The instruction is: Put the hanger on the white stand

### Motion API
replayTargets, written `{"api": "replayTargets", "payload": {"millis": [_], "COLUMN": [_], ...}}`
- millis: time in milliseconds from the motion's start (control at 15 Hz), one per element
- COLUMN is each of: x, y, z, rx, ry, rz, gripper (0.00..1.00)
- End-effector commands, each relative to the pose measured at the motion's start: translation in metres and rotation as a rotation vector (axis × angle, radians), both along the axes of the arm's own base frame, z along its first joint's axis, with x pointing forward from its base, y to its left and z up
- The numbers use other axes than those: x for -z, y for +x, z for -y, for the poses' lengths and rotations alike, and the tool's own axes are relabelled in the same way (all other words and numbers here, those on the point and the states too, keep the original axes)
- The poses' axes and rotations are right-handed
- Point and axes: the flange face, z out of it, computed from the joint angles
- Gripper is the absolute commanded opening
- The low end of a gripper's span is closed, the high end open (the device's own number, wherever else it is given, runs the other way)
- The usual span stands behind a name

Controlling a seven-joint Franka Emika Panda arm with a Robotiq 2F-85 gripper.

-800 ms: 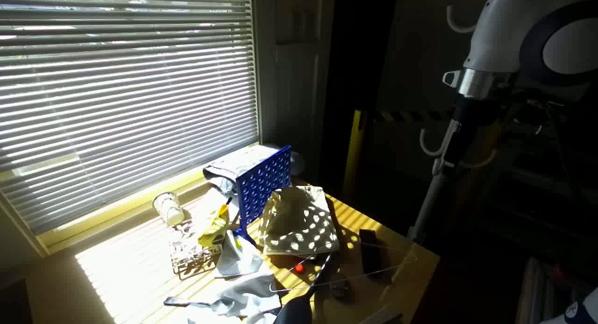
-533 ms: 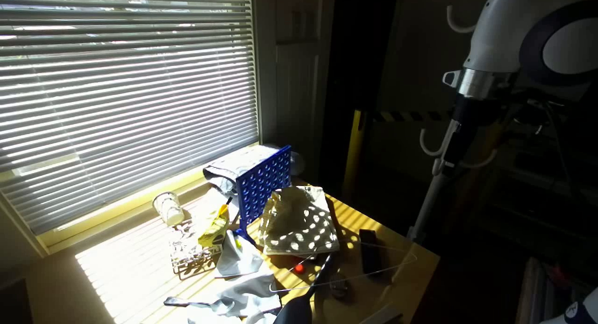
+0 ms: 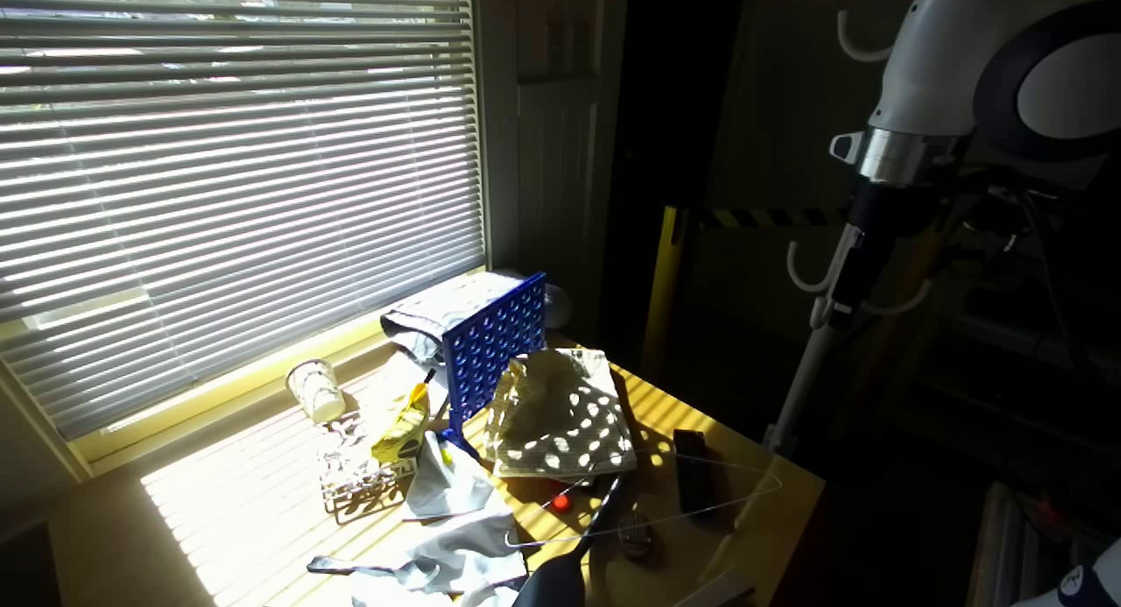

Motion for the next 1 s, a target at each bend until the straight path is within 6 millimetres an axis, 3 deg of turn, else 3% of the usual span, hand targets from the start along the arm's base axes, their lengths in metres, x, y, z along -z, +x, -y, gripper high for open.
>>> {"api": "replayTargets", "payload": {"millis": [0, 267, 933], "x": [-0.001, 0.004, 0.073], "y": [0.000, 0.004, 0.050], "z": [0.000, -0.002, -0.054], "rx": [0.000, 0.012, -0.072], "ry": [0.000, 0.026, 0.096], "rz": [-0.001, 0.004, 0.109], "gripper": [1.00, 1.00, 1.00]}}
